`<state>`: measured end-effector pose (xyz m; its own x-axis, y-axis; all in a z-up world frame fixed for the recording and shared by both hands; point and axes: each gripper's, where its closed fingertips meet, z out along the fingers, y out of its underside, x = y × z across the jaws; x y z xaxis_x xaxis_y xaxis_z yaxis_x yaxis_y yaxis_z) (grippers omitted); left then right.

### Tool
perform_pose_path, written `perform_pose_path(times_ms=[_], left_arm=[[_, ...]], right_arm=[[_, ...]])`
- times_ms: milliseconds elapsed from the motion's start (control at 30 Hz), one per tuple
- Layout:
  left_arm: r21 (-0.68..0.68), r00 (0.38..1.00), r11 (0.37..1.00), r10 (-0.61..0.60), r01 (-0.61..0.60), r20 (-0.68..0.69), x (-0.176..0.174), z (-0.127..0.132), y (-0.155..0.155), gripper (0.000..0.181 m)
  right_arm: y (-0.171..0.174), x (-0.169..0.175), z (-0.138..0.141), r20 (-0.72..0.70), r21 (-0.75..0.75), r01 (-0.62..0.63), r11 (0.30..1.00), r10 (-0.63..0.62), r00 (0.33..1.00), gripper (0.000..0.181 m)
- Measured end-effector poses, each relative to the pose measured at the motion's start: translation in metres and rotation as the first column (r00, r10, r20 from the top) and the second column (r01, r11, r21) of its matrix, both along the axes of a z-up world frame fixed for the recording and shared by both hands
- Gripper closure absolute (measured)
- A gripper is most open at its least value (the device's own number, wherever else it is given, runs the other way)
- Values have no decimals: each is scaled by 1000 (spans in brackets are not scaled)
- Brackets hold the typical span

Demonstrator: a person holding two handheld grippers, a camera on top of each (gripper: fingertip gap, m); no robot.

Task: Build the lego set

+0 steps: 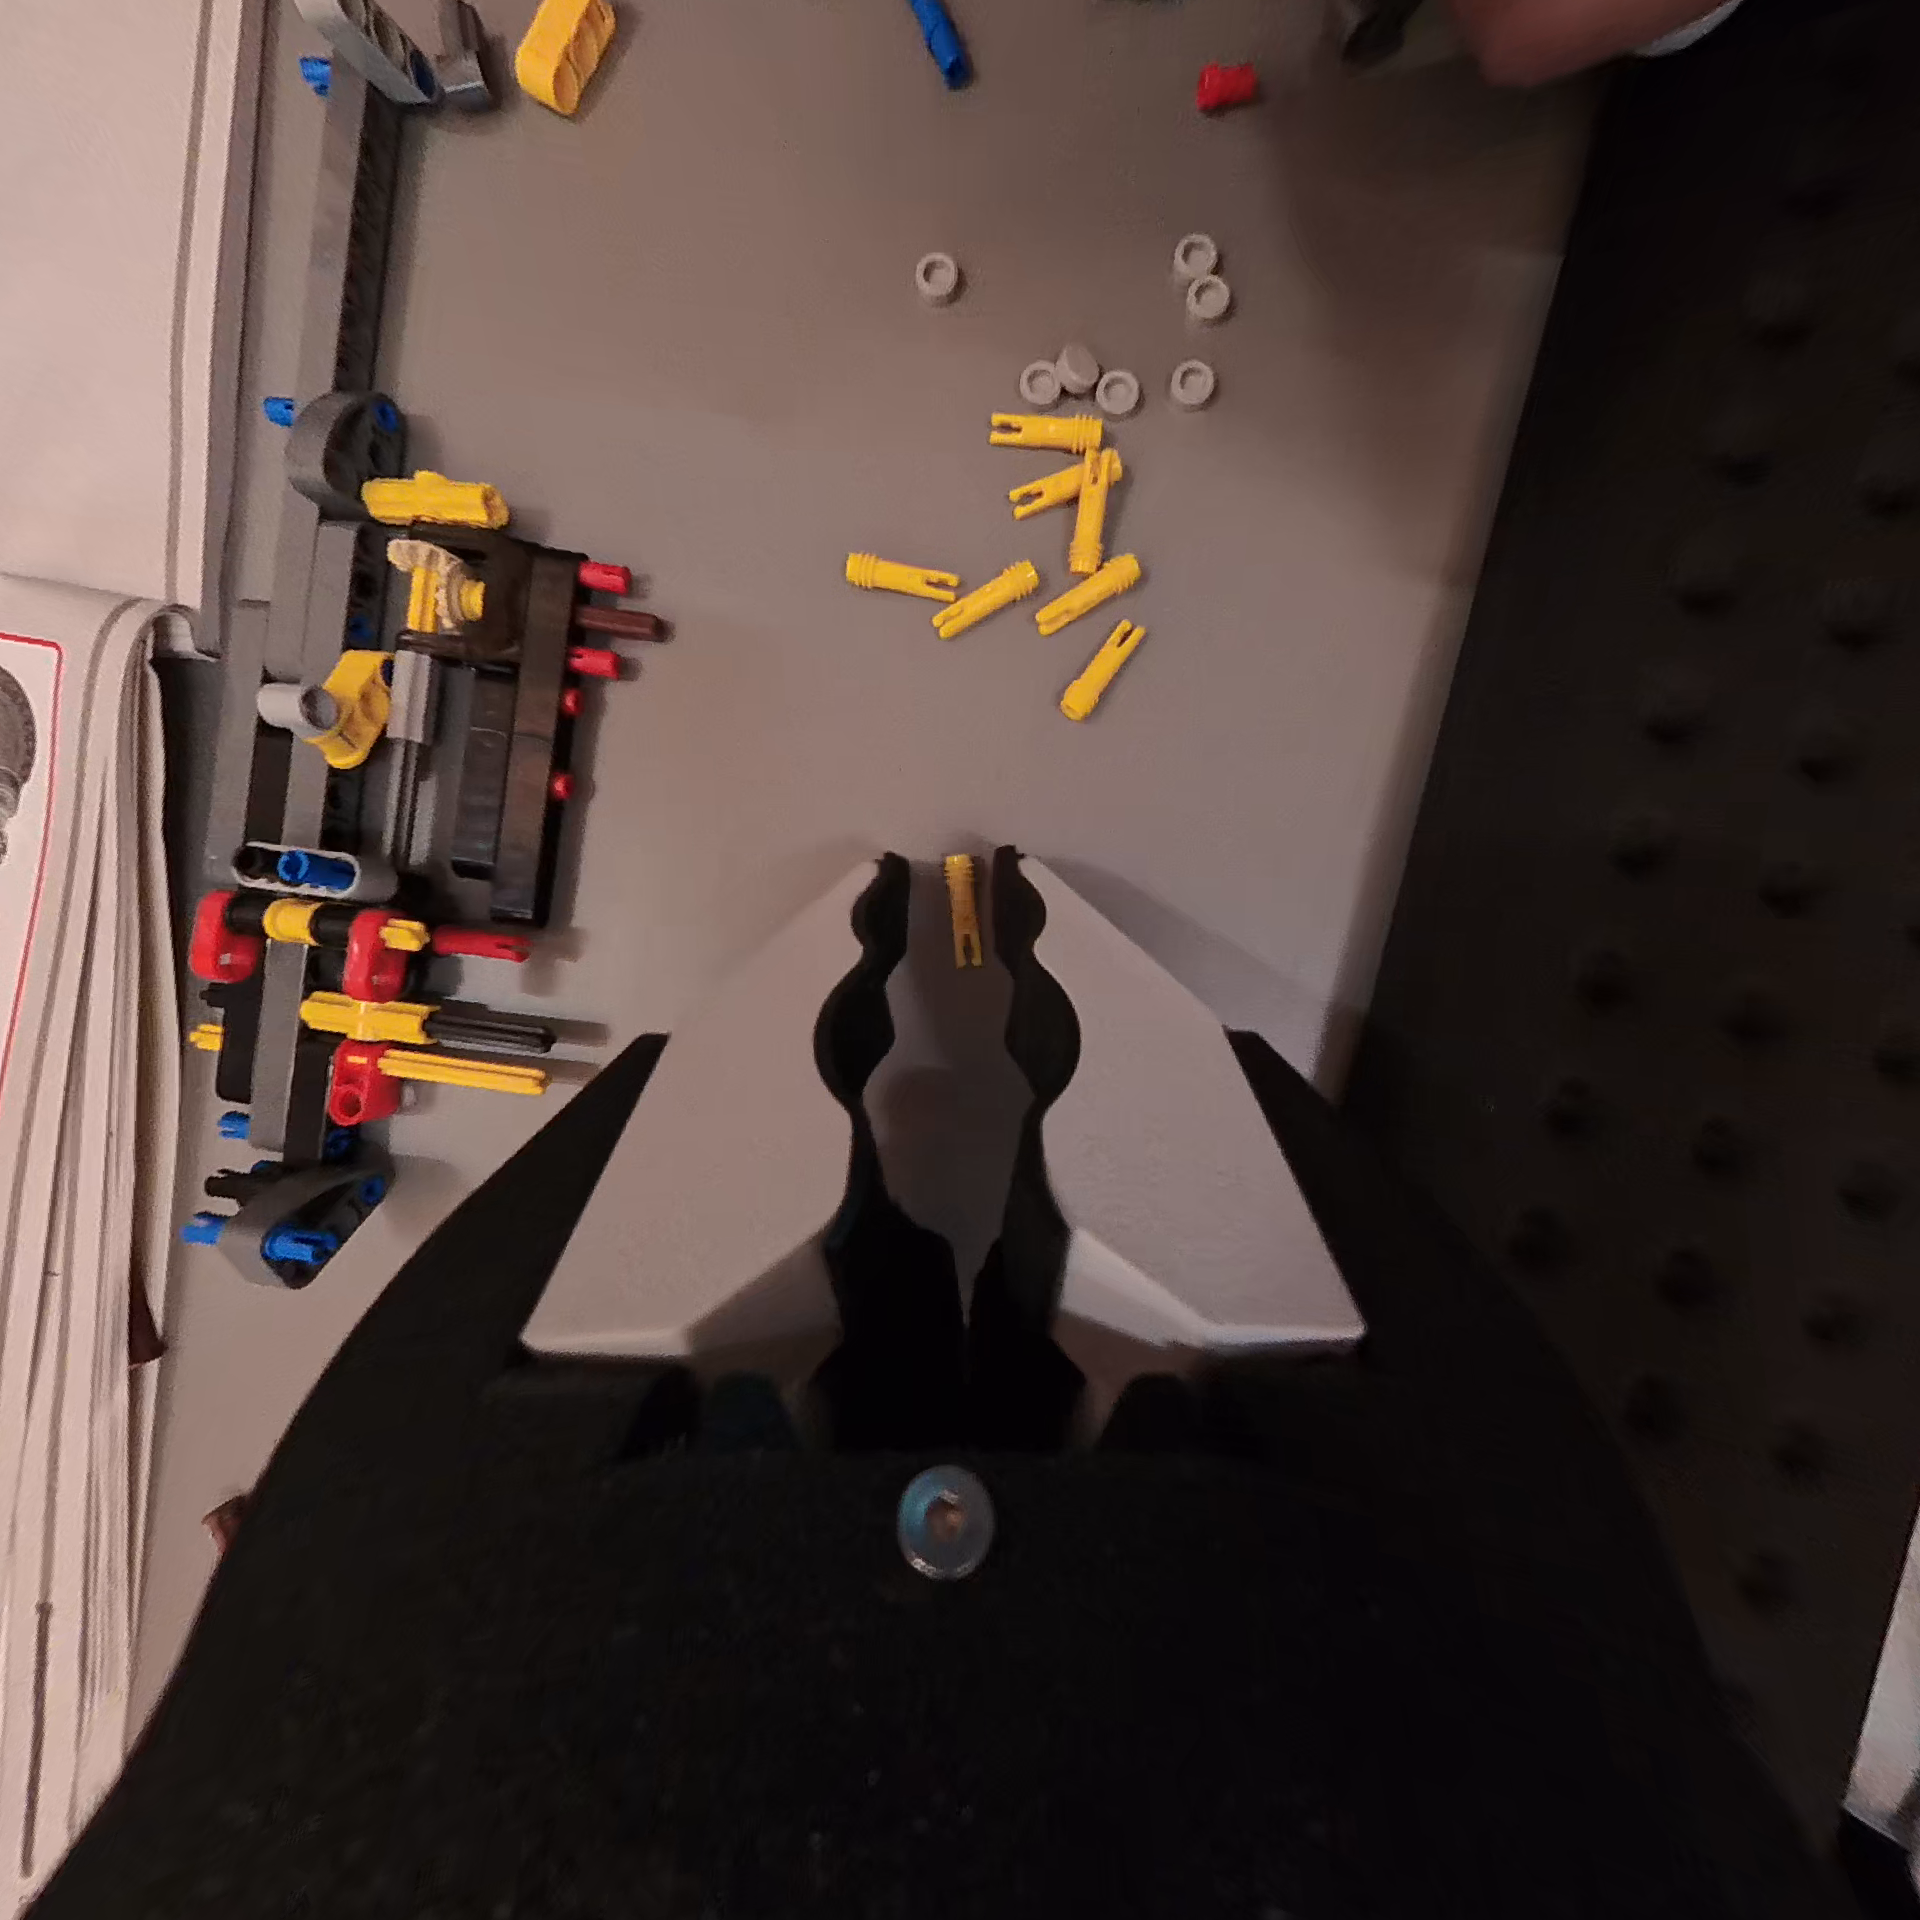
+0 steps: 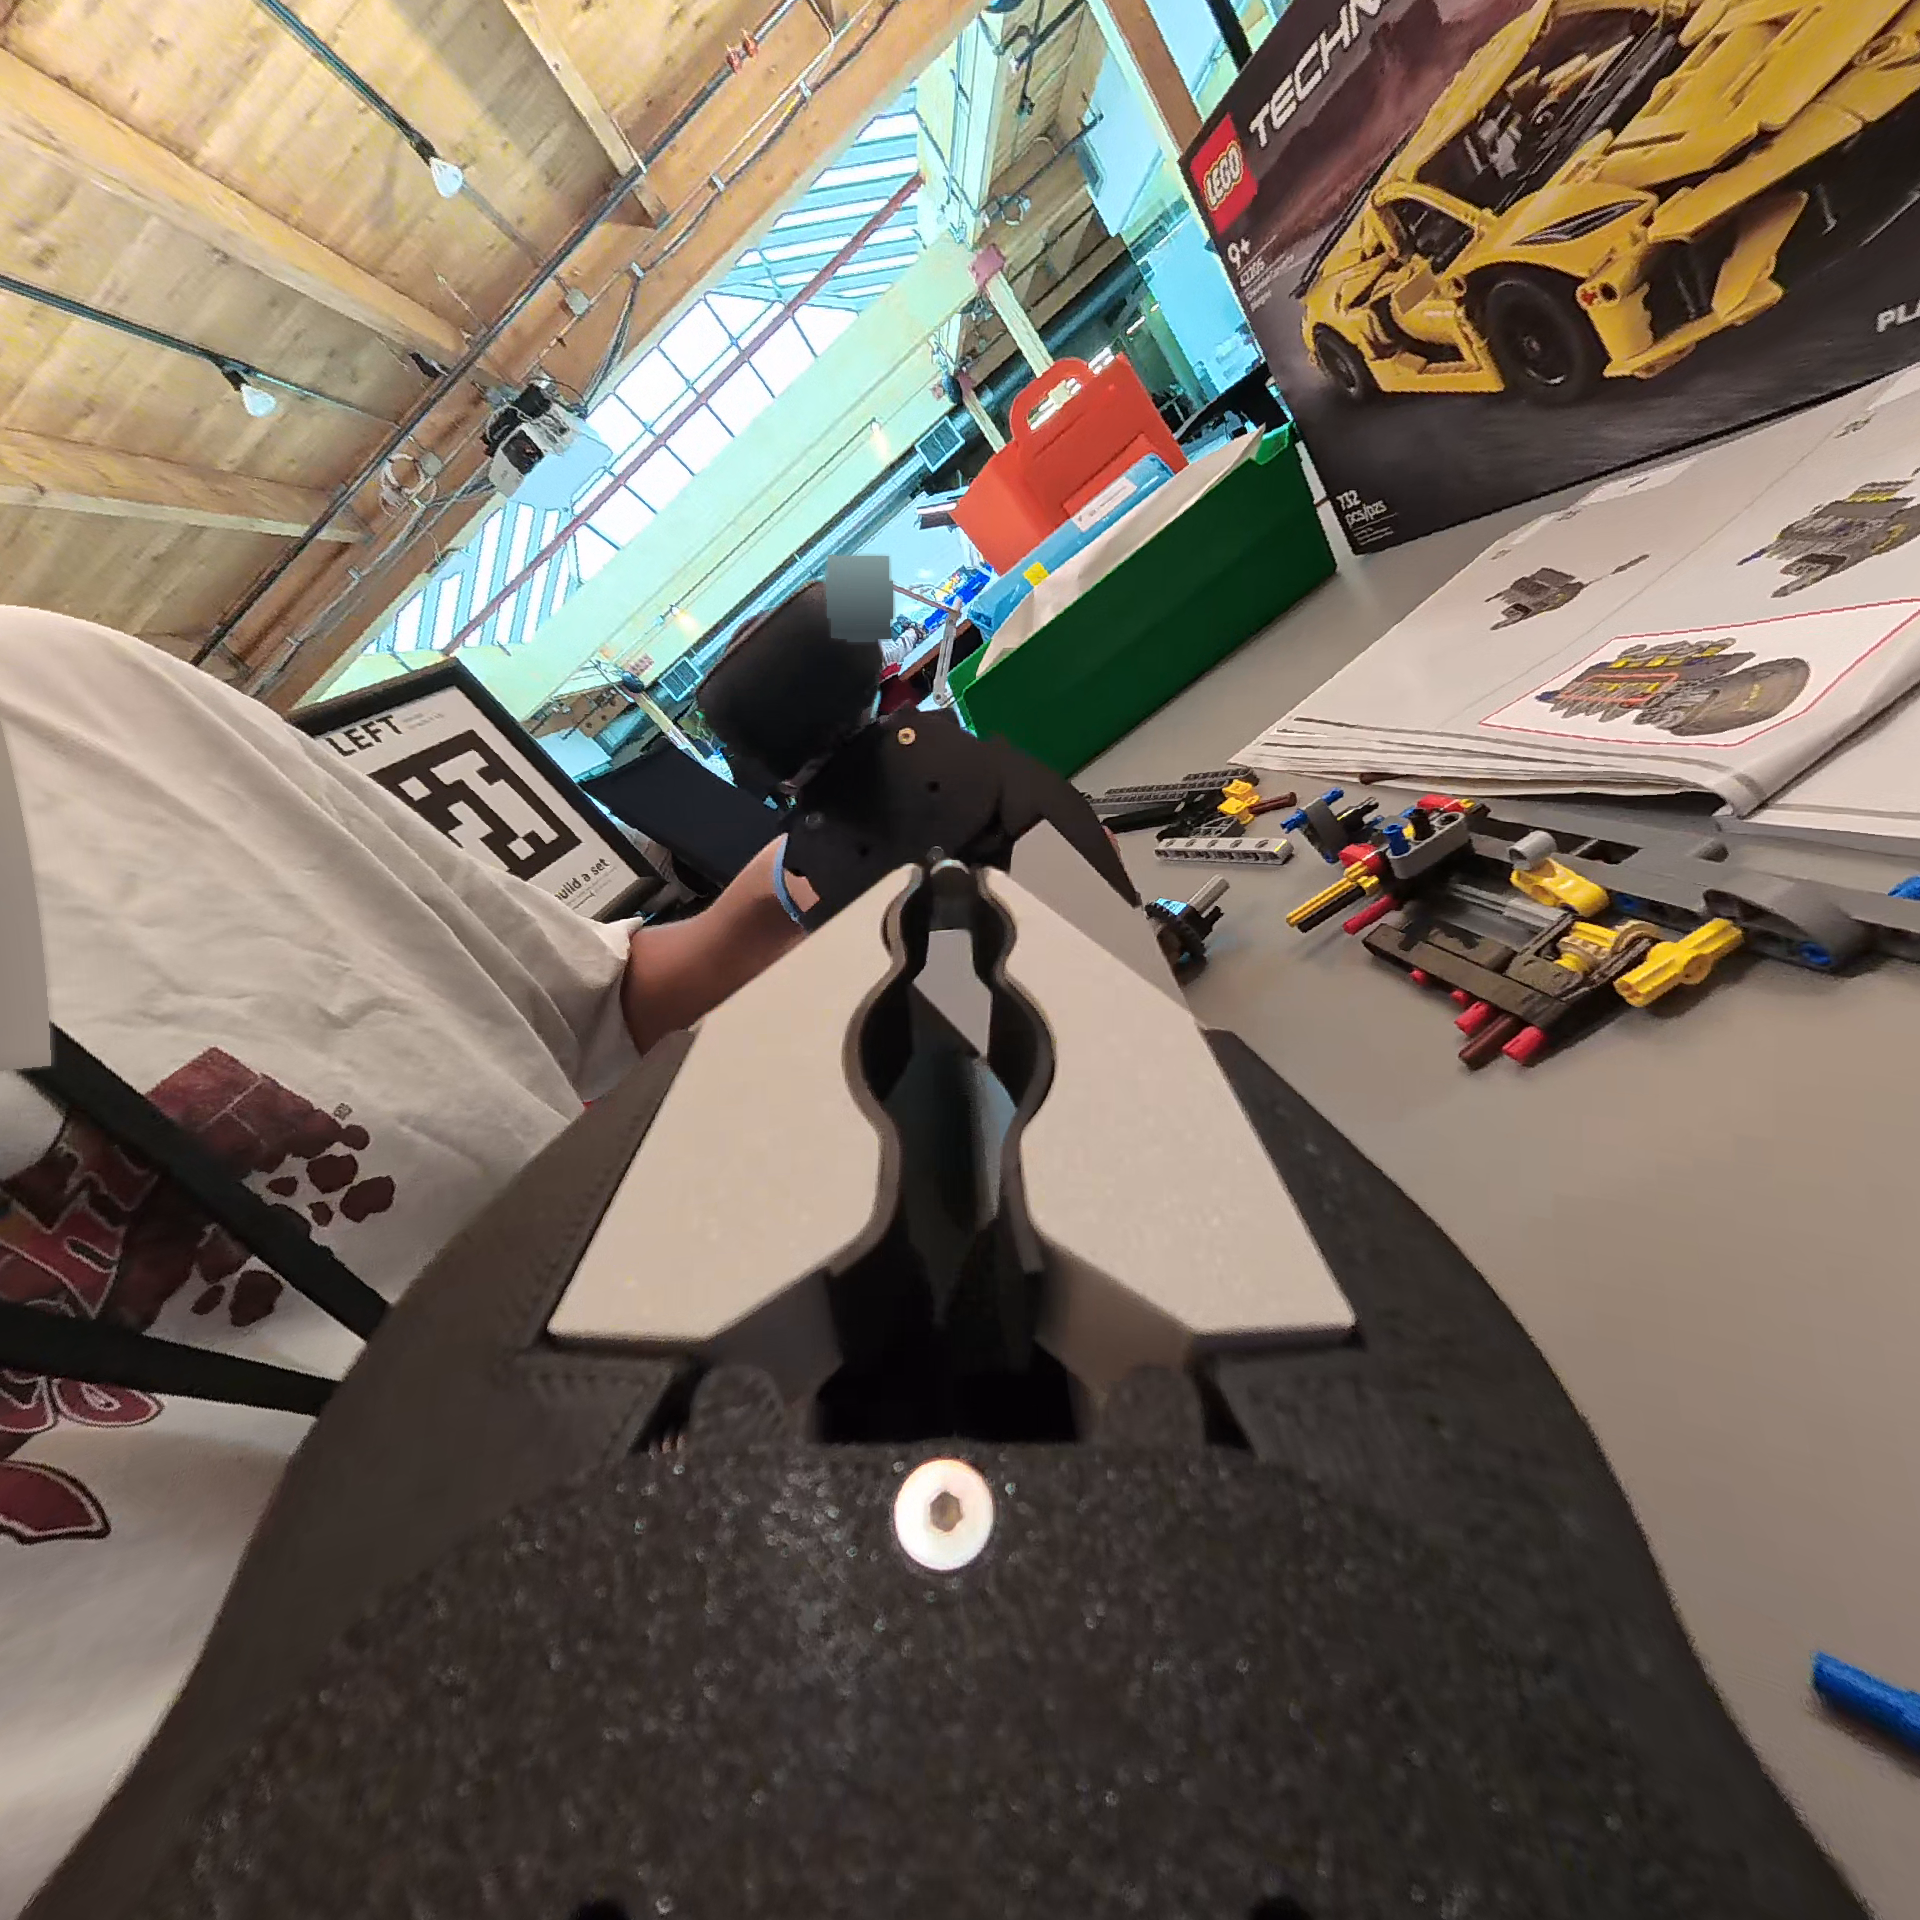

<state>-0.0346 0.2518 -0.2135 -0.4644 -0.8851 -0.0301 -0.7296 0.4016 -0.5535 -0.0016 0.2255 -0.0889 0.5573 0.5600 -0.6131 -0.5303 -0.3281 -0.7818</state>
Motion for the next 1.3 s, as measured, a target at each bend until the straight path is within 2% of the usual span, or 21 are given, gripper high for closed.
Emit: perform_pose_path(times_ms=[33,233,333,400,500,800,900,1067,1200,1300], left_arm=[[-1,1000,1000,1,-1,-3,0,0,0,176],[-3,1000,1000,17,-17,13,-1,1,3,177],[-56,995,998,4,2,100,-1,20,-7,176],[-67,997,997,-18,23,80,-9,24,-15,176],[-63,996,995,-69,73,55,-19,20,-25,176],[16,994,996,-93,92,57,-23,-1,-28,176],[-5,988,992,-123,124,90,-26,4,-32,168],[-23,992,996,-85,87,90,-31,0,-22,167],[-73,985,992,-93,104,143,-28,-1,-25,177],[-66,974,990,-112,127,195,-23,-1,-26,177]], right_arm=[[0,0,0,-1,0,1,1000,-1,1000,175],[1,6,0,-8,1,29,1000,-29,1000,175],[3,11,1,-11,2,52,999,-52,999,175],[4,10,0,-18,-5,48,999,-48,999,175],[5,8,-2,-5,-8,43,999,-43,999,175],[4,4,-3,-4,-11,25,1000,-25,1000,175],[4,1,-4,3,-12,13,1000,-13,1000,175],[3,0,-3,1,-11,6,1000,-6,1000,175],[3,-1,-3,-3,-11,0,1000,0,1000,175],[3,-1,-4,1,-13,1,1000,-1,1000,175]])
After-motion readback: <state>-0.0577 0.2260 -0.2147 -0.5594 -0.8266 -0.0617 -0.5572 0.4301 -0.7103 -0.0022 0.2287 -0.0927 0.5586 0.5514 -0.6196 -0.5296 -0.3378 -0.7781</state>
